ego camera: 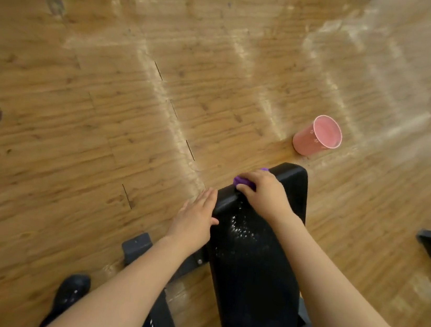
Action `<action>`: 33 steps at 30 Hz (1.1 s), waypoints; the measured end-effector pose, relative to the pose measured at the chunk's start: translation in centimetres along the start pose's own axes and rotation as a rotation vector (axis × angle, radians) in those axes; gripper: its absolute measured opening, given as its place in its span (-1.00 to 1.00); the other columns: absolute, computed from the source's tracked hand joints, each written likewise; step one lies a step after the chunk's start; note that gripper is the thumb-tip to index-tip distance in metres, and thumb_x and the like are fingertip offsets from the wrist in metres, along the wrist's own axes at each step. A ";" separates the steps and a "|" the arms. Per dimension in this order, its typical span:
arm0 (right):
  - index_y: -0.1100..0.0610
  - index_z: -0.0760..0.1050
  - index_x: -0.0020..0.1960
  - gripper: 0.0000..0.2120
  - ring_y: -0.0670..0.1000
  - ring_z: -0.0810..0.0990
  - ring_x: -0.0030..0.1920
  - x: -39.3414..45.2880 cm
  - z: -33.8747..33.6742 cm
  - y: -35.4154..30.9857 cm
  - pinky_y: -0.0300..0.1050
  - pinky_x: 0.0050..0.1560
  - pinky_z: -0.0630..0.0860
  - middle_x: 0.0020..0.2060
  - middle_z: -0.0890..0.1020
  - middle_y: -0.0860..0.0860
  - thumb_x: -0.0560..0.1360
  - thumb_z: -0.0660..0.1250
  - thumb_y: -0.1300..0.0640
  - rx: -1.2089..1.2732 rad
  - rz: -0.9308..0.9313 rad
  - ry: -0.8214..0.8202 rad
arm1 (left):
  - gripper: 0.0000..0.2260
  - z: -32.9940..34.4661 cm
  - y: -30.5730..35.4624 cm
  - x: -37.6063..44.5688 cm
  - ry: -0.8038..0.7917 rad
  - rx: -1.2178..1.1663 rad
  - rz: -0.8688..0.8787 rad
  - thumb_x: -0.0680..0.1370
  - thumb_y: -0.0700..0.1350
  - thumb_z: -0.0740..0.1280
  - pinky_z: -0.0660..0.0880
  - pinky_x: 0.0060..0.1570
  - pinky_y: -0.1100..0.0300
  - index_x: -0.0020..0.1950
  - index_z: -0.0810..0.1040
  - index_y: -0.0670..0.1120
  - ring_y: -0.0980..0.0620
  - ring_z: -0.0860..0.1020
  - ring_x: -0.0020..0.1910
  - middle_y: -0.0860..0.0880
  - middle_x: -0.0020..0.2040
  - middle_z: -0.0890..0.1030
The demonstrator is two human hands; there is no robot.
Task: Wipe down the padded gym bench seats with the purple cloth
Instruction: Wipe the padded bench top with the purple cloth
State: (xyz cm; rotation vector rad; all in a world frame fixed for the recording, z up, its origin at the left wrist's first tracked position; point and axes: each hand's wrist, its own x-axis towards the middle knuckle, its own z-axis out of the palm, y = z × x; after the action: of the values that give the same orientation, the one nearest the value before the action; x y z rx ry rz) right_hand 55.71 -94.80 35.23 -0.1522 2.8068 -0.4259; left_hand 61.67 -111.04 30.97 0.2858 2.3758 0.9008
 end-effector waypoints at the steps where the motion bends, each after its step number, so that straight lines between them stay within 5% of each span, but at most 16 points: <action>1: 0.07 0.55 0.21 -0.71 0.01 0.49 0.14 -0.3 0.1 -0.3 -0.12 0.15 0.37 0.07 0.62 -0.02 0.50 0.33 0.08 0.016 -0.036 -0.009 | -0.37 -0.1 0.0 0.1 -0.001 -0.006 -0.003 0.65 -0.11 0.17 -0.11 0.48 0.12 0.57 -0.18 -0.05 0.10 -0.14 0.54 0.02 0.58 -0.13; 5: 0.04 0.51 0.26 -0.66 -0.05 0.50 0.15 -0.4 -1.0 0.2 -0.19 0.20 0.33 0.10 0.61 -0.05 0.49 0.35 0.14 0.007 -0.150 -0.166 | -0.38 -0.3 -0.1 0.0 -0.028 -0.023 -0.007 0.65 -0.09 0.17 -0.09 0.49 0.10 0.58 -0.14 -0.03 0.11 -0.12 0.54 0.03 0.58 -0.12; 8: 0.07 0.55 0.19 -0.74 -0.15 0.51 0.04 1.3 -3.1 1.6 -0.28 0.06 0.33 0.04 0.62 -0.11 0.51 0.31 0.20 0.008 -0.051 -0.221 | -0.37 -0.2 -0.4 0.0 -0.038 -0.034 0.002 0.65 -0.11 0.18 -0.11 0.49 0.10 0.58 -0.16 -0.02 0.11 -0.10 0.54 0.04 0.58 -0.14; 12: 0.14 0.56 0.19 -0.75 0.01 0.53 0.08 2.1 -5.4 5.2 -0.26 -0.03 0.32 0.08 0.63 0.05 0.51 0.31 0.22 -0.033 0.182 -0.051 | -0.36 0.2 -0.6 0.3 -0.020 -0.055 0.002 0.64 -0.17 0.18 -0.14 0.48 0.14 0.57 -0.17 0.00 0.12 -0.10 0.54 0.05 0.57 -0.15; 15: 0.14 0.59 0.15 -0.77 -0.09 0.49 -0.03 1.6 -4.8 4.6 -0.40 -0.15 0.24 -0.12 0.58 -0.07 0.51 0.33 0.21 0.103 0.270 0.057 | -0.35 0.6 -0.6 0.4 0.012 -0.063 0.005 0.64 -0.20 0.19 -0.12 0.49 0.14 0.58 -0.16 -0.01 0.12 -0.10 0.54 0.04 0.58 -0.14; 17: 0.13 0.59 0.16 -0.77 -0.13 0.47 -0.03 1.2 -3.5 2.6 -0.38 -0.05 0.25 -0.18 0.53 -0.12 0.52 0.32 0.20 0.102 0.219 0.024 | -0.35 0.7 -0.6 0.4 0.019 -0.078 0.000 0.64 -0.19 0.19 -0.11 0.49 0.14 0.58 -0.15 -0.01 0.11 -0.09 0.54 0.04 0.58 -0.14; 21: 0.06 0.56 0.21 -0.73 -0.05 0.54 0.10 -0.6 -0.9 -0.6 -0.17 0.19 0.41 0.05 0.64 -0.02 0.51 0.32 0.18 0.063 0.020 -0.080 | -0.37 0.5 -0.5 0.2 0.020 -0.119 -0.011 0.64 -0.16 0.20 -0.11 0.50 0.14 0.58 -0.13 0.00 0.12 -0.08 0.54 0.05 0.58 -0.13; 29: -0.03 0.49 0.27 -0.56 -0.04 0.54 0.07 0.7 -2.9 0.2 -0.24 0.06 0.40 0.07 0.61 -0.01 0.40 0.46 0.03 0.069 0.024 -0.315 | -0.38 0.8 -0.5 0.3 0.050 -0.147 -0.007 0.63 -0.14 0.21 -0.04 0.51 0.11 0.58 -0.10 -0.02 0.11 -0.09 0.54 0.04 0.58 -0.12; 33: 0.01 0.49 0.29 -0.61 -0.04 0.52 0.16 -0.5 -1.2 -1.4 -0.23 0.19 0.37 0.16 0.59 -0.02 0.46 0.39 0.13 0.052 -0.095 -0.267 | -0.34 1.3 -0.7 -0.4 0.091 -0.242 -0.014 0.62 -0.05 0.23 -0.03 0.50 0.16 0.58 -0.11 -0.04 0.10 -0.10 0.54 0.04 0.58 -0.13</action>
State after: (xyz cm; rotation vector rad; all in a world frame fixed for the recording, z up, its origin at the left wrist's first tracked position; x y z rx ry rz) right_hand 55.88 -95.71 36.90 -0.3082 2.5319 -0.4630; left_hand 62.75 -110.99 29.94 0.1351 2.3162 1.2040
